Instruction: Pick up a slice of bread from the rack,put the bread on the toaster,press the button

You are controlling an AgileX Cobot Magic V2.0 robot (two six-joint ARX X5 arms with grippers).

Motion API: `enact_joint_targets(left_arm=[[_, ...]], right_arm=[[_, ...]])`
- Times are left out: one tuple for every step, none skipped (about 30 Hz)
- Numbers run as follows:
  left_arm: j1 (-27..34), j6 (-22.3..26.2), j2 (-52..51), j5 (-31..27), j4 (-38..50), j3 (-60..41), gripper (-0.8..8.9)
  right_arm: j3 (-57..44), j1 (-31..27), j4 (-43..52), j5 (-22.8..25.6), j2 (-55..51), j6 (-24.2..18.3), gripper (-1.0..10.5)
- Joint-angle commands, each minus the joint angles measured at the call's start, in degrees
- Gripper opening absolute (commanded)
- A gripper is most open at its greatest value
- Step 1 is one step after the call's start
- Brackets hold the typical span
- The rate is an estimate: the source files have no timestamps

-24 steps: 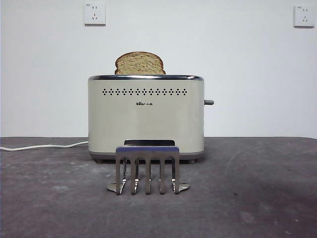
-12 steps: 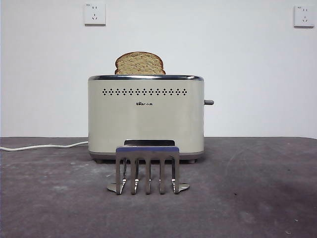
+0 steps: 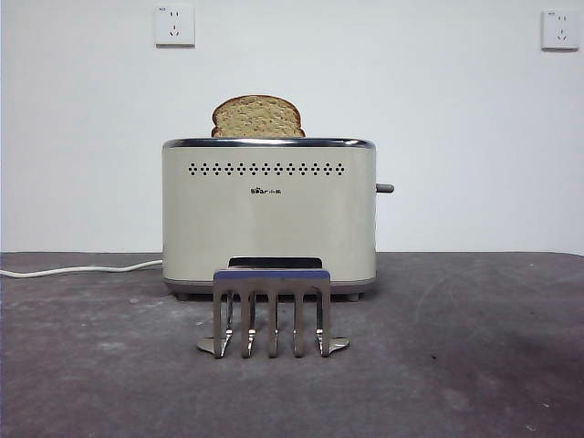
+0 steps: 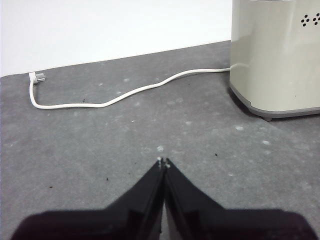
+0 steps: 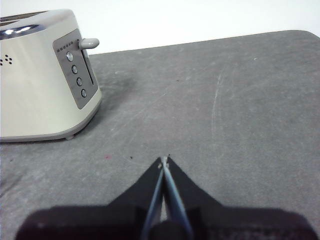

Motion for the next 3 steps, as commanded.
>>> enact_joint_targets(left_arm=[[0.2, -0.3, -0.2, 0.0, 0.2, -0.8, -0.03], [0.2, -0.4, -0.2, 0.0, 0.2, -0.8, -0.03], [0.2, -0.4, -0.2, 0.0, 0.2, -0.8, -0.03]], right_arm=[[-0.8, 0.1, 0.0, 0.1, -0.1, 0.7, 0.0], [-0.8, 0.1, 0.0, 0.1, -0.1, 0.7, 0.0], [-0.8, 0.1, 0.0, 0.1, -0.1, 0.7, 0.0]])
